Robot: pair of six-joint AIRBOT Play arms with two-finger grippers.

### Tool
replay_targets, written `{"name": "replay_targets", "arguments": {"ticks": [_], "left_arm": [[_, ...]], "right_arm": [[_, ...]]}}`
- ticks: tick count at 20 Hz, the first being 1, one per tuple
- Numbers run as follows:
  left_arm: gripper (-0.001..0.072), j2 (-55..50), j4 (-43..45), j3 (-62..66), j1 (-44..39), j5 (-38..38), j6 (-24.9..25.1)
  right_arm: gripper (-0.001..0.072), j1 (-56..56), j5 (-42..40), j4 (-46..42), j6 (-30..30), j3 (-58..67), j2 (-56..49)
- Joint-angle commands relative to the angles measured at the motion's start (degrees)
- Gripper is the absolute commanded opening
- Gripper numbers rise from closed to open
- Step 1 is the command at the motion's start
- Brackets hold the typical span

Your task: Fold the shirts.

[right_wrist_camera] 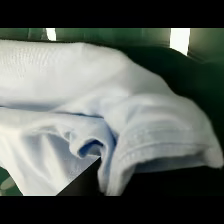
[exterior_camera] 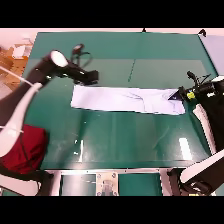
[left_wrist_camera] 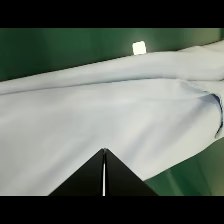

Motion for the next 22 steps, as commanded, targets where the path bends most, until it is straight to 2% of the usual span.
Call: {"name": "replay_targets", "arguments": {"ticks": [1, 5, 10, 18, 22], "left_arm": [[0.0023, -5.7, -0.3, 0.3, -9.3, 12.9, 1.5], [0.0023, -15.3, -0.1, 7.4, -16.4, 14.7, 2.7], [0.0023, -24.5, -0.3, 19.3, -18.3, 9.6, 2.1], [0.0023, -28.4, -6.0, 23.4, -18.3, 7.9, 2.3], [0.0023, -26.8, -1.5, 27.9, -15.8, -0.6, 2.4]], "right_arm": [[0.0017, 1.7, 6.3, 1.3, 3.8, 3.1, 1.9], [0.0016, 5.4, 11.2, 1.4, 10.0, 7.9, 8.8], [0.0017, 12.2, 18.6, 3.5, 15.8, 15.4, 15.6], [0.0016, 19.4, 17.7, 3.7, 20.5, 21.8, 18.4], [0.0016, 19.3, 17.7, 3.3, 22.0, 21.8, 18.2]]}}
